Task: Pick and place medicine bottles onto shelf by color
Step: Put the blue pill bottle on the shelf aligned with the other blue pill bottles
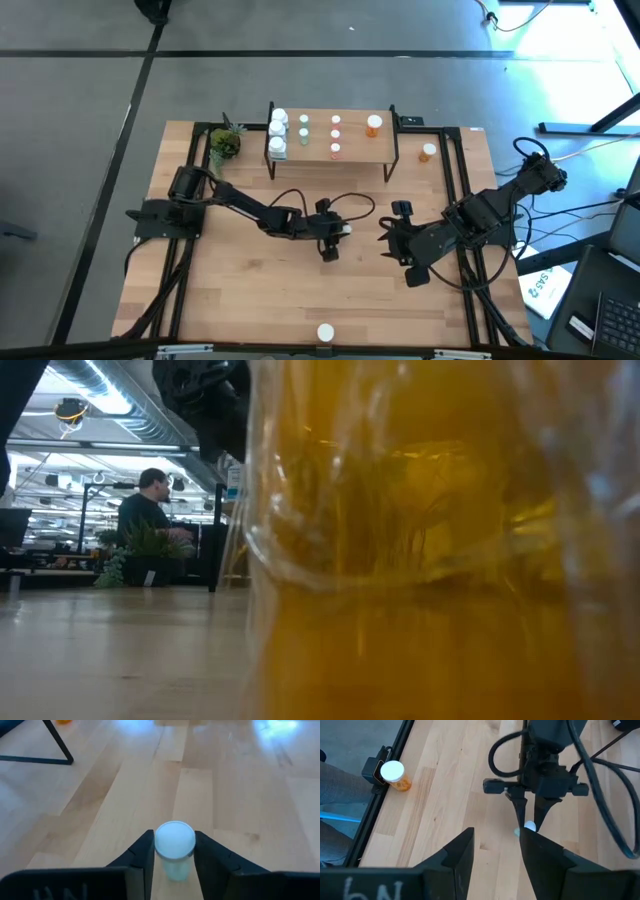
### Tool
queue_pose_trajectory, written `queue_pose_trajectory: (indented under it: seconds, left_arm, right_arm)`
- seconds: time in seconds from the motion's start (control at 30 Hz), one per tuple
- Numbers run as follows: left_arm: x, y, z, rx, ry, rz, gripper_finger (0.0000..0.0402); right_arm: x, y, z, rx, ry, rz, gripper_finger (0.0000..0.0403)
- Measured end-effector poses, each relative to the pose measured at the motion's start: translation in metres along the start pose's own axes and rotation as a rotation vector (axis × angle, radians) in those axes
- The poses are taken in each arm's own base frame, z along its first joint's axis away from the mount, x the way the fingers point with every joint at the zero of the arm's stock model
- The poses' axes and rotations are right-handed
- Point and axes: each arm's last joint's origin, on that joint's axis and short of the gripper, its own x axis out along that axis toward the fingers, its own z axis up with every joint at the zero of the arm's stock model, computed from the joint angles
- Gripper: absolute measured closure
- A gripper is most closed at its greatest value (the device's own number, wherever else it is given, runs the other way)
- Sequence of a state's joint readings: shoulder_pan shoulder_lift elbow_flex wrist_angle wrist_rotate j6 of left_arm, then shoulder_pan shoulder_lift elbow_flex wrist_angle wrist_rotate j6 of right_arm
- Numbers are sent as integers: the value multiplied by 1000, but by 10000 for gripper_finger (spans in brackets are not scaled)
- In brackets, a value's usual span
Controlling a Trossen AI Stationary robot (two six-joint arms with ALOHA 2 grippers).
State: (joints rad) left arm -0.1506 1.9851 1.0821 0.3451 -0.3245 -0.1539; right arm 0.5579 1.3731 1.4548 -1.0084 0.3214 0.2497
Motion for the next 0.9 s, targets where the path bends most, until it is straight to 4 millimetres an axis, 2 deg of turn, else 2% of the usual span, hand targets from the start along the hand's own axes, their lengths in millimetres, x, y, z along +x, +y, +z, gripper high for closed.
queue_pose_trajectory:
  seconds: [0.2, 0.33, 0.43, 0.73, 0.9]
  left_arm:
    - [-15, 0, 15, -4, -24, -3, 302]
    - [-35, 4, 32, -6, -37, 34, 303]
    - [-58, 9, 49, -12, -61, 73, 303]
    - [-131, 41, 86, -81, -95, 260, 304]
    - [-150, 63, 95, -111, -115, 337, 304]
  right_arm:
    - [0, 0, 0, 0, 1, -1, 242]
    - [0, 0, 0, -1, 4, -2, 242]
    - [0, 0, 0, -2, 5, -2, 242]
    - [0, 0, 0, -25, -3, -1, 242]
    - [0, 0, 1, -24, -7, 0, 242]
